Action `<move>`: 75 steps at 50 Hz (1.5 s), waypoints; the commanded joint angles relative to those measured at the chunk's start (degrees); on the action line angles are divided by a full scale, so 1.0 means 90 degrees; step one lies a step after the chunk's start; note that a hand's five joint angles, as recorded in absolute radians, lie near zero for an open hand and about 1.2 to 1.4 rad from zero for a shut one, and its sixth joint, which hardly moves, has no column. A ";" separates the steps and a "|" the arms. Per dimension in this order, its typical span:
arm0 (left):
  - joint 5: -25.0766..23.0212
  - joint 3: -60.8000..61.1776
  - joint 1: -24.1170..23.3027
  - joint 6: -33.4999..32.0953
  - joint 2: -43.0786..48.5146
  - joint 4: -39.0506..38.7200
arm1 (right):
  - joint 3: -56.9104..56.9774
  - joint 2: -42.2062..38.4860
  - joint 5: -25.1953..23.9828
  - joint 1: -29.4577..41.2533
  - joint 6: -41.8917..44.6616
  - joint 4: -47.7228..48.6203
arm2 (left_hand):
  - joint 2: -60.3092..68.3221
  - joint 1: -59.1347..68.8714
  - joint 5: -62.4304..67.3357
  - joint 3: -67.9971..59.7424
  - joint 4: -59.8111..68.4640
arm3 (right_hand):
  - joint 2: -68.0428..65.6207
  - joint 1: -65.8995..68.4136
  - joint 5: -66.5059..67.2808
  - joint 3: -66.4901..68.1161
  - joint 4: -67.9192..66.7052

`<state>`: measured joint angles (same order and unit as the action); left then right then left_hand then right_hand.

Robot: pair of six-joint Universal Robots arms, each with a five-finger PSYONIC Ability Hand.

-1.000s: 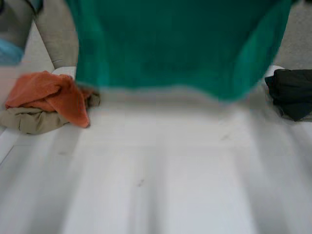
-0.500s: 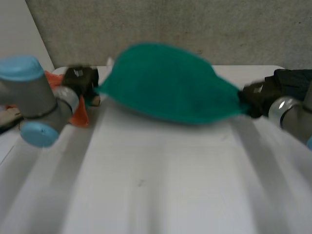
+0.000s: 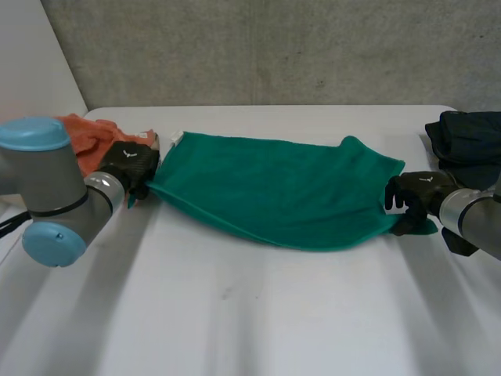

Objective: Fold the laundry.

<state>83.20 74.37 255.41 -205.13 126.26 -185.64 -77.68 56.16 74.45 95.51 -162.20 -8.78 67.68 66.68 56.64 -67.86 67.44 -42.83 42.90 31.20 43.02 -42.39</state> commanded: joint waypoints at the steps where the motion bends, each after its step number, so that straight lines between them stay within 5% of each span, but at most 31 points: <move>1: 0.0004 -0.0021 0.0137 0.0146 -0.0142 0.0031 | 0.0027 -0.0176 0.0088 0.0072 0.0092 0.0096 | 0.1110 0.1220 0.1225 -0.1089 0.1136 | -0.1450 0.1442 0.1631 0.1429 -0.1498; 4: -0.0006 0.0008 0.0166 0.0214 -0.0239 0.0099 | -0.0021 -0.0128 0.0049 0.0062 0.0219 0.0126 | 0.1333 0.1444 0.1448 -0.1312 0.1360 | -0.3981 0.3973 0.4162 0.3961 -0.4030; 14: -0.0006 0.0525 0.0381 0.0263 -0.1449 0.1640 | -0.0656 0.1277 -0.0284 -0.0172 0.0589 -0.0205 | 0.1369 0.1480 0.1484 -0.1349 0.1396 | -0.4130 0.4122 0.4311 0.4109 -0.4178; 20: -0.0366 0.1091 0.0859 -0.0107 -0.2592 0.3505 | -0.0803 0.2333 -0.0527 -0.1118 0.2443 -0.2663 | 0.1369 0.1480 0.1484 -0.1349 0.1396 | -0.4130 0.4122 0.4311 0.4109 -0.4178; 27: -0.0963 0.1756 0.1104 -0.1874 -0.2827 0.5147 | -0.0939 0.2285 -0.0479 -0.1286 0.5033 -0.4777 | 0.1369 0.1480 0.1484 -0.1349 0.1396 | -0.4130 0.4122 0.4311 0.4109 -0.4178; 30: -0.0915 0.1756 0.1094 -0.2227 -0.2584 0.5022 | -0.0804 0.1935 -0.0207 -0.1169 0.4840 -0.4437 | 0.1369 0.1480 0.1484 -0.1349 0.1396 | -0.4130 0.4122 0.4311 0.4109 -0.4178; 36: -0.0593 0.0918 0.0646 -0.1710 -0.1861 0.4612 | -0.0218 0.1251 0.0175 -0.0739 0.4292 -0.3820 | 0.1369 0.1480 0.1484 -0.1349 0.1396 | -0.4130 0.4122 0.4311 0.4109 -0.4178; 44: -0.0153 -0.1961 0.0011 -0.0802 -0.0855 0.4240 | 0.2143 0.0547 0.0448 -0.0290 0.2907 -0.2542 | 0.1369 0.1480 0.1484 -0.1349 0.1396 | -0.4130 0.4122 0.4311 0.4109 -0.4178; 49: 0.0042 -0.4413 -0.0088 0.0193 -0.0542 0.3187 | 0.3532 0.0654 0.0839 -0.0221 0.1228 -0.0551 | 0.1369 0.1480 0.1484 -0.1349 0.1396 | -0.4130 0.4122 0.4311 0.4109 -0.4178; 57: 0.0384 -0.5090 -0.0058 0.1640 -0.0727 0.0902 | 0.3084 0.1250 0.0908 -0.0221 -0.0211 0.2985 | 0.1369 0.1480 0.1484 -0.1349 0.1396 | -0.4130 0.4122 0.4311 0.4109 -0.4178; 75: 0.0336 -0.2553 0.0117 0.1269 -0.0308 0.0871 | 0.2226 0.0401 0.0127 0.0062 0.0746 0.0644 | 0.1369 0.1480 0.1484 -0.1349 0.1396 | -0.4130 0.4122 0.4311 0.4109 -0.4178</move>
<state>86.08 42.02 256.08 -191.89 121.09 -179.16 -52.44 62.59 77.67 95.23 -159.35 3.38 68.55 66.68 56.65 -68.13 68.55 -67.42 64.31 57.03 68.05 -68.44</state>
